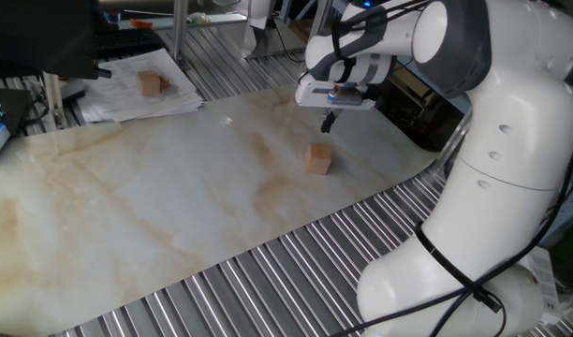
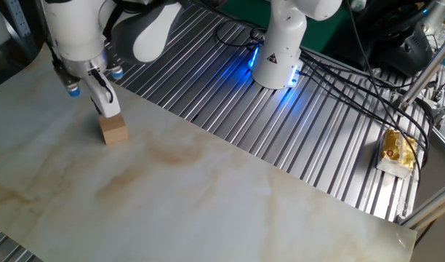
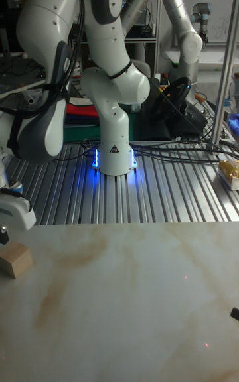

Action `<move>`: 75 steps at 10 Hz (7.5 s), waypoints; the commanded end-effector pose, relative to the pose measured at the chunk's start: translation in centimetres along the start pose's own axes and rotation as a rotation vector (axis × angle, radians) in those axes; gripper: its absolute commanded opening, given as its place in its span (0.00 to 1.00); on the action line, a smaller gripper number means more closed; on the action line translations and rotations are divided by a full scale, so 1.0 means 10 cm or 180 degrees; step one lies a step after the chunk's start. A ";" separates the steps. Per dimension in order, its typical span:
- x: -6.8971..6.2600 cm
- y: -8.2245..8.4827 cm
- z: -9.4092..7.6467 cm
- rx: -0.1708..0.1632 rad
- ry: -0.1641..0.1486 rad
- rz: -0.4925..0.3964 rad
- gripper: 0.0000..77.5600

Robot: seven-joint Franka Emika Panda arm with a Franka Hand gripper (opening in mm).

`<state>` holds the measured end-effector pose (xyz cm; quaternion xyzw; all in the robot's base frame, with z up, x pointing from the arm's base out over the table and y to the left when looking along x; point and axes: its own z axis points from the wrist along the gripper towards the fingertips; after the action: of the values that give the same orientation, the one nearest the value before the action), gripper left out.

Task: Pick up the small block on the left and move it to the right

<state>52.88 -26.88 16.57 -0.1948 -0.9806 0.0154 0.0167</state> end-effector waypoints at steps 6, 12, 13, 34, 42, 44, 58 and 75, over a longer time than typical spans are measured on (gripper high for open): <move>0.18 0.03 0.21 0.0024 -0.0017 0.0040 0.00; 0.12 0.02 0.25 -0.0073 -0.0130 0.0239 0.00; 0.12 0.03 0.25 -0.0085 -0.0168 0.0322 0.00; 0.15 0.02 0.27 -0.0077 -0.0127 0.0412 1.00; 0.16 0.06 0.45 -0.0103 -0.0154 0.0677 1.00; 0.18 0.06 0.48 -0.0100 -0.0157 0.0681 1.00; 0.23 -0.05 0.67 -0.0114 -0.0198 0.0633 1.00; 0.22 -0.03 0.77 -0.0110 -0.0170 0.0568 1.00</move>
<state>50.38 -26.36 8.89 -0.2879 -0.9574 0.0035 -0.0209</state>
